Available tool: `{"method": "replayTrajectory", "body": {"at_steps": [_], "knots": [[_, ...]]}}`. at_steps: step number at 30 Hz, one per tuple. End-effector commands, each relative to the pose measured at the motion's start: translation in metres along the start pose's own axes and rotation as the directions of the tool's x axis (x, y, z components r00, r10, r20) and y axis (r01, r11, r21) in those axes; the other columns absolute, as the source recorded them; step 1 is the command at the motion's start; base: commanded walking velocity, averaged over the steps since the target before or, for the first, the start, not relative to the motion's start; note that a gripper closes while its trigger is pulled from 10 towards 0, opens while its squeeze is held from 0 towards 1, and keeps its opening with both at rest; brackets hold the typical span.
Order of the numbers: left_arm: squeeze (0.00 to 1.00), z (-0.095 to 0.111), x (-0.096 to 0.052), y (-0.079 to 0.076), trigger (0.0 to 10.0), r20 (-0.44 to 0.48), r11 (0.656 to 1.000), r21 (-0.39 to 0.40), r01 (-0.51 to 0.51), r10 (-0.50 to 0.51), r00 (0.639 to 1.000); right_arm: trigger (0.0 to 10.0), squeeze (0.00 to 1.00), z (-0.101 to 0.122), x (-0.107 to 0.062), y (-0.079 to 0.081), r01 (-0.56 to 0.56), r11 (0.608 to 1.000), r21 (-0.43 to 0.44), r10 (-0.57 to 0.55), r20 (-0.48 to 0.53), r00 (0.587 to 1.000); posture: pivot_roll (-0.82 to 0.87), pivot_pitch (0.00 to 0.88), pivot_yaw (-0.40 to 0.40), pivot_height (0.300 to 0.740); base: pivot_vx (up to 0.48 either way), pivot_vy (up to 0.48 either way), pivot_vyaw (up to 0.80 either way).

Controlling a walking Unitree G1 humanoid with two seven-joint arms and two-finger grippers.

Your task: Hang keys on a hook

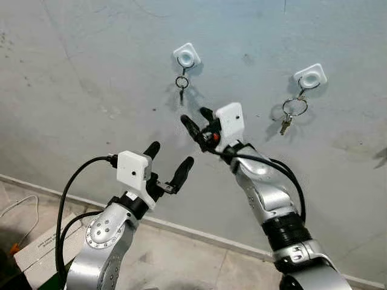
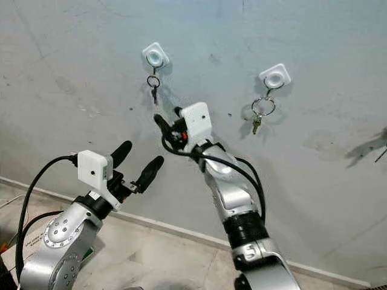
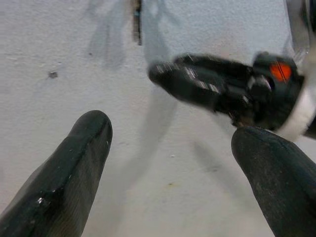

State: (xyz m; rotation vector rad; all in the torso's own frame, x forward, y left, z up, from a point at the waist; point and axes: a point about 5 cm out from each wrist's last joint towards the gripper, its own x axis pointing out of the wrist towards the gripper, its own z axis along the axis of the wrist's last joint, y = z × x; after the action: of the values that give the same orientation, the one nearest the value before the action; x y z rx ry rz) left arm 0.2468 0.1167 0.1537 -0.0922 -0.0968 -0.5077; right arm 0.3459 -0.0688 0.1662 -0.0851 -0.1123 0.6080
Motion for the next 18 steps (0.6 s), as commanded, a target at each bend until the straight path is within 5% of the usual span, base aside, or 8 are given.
{"method": "replayTrajectory", "body": {"at_steps": [1, 18], "knots": [[0.00, 0.005, -0.001, 0.001, 10.0, 0.019, 1.000, 0.013, -0.009, 0.009, 1.000, 10.0, 1.00, -0.011, -0.008, -0.010, 0.029, 0.999, -0.022, -0.029, -0.042, 0.999, 0.11, 0.059, 0.002, 0.740, 0.000, 0.000, 0.00], [0.00, -0.007, -0.014, 0.008, 10.0, -0.038, 0.998, 0.021, -0.051, 0.052, 0.998, 10.0, 1.00, -0.035, -0.056, -0.032, 0.094, 0.989, -0.116, -0.109, -0.124, 0.986, 0.09, 0.041, 0.012, 0.740, 0.000, 0.000, 0.00]]}}
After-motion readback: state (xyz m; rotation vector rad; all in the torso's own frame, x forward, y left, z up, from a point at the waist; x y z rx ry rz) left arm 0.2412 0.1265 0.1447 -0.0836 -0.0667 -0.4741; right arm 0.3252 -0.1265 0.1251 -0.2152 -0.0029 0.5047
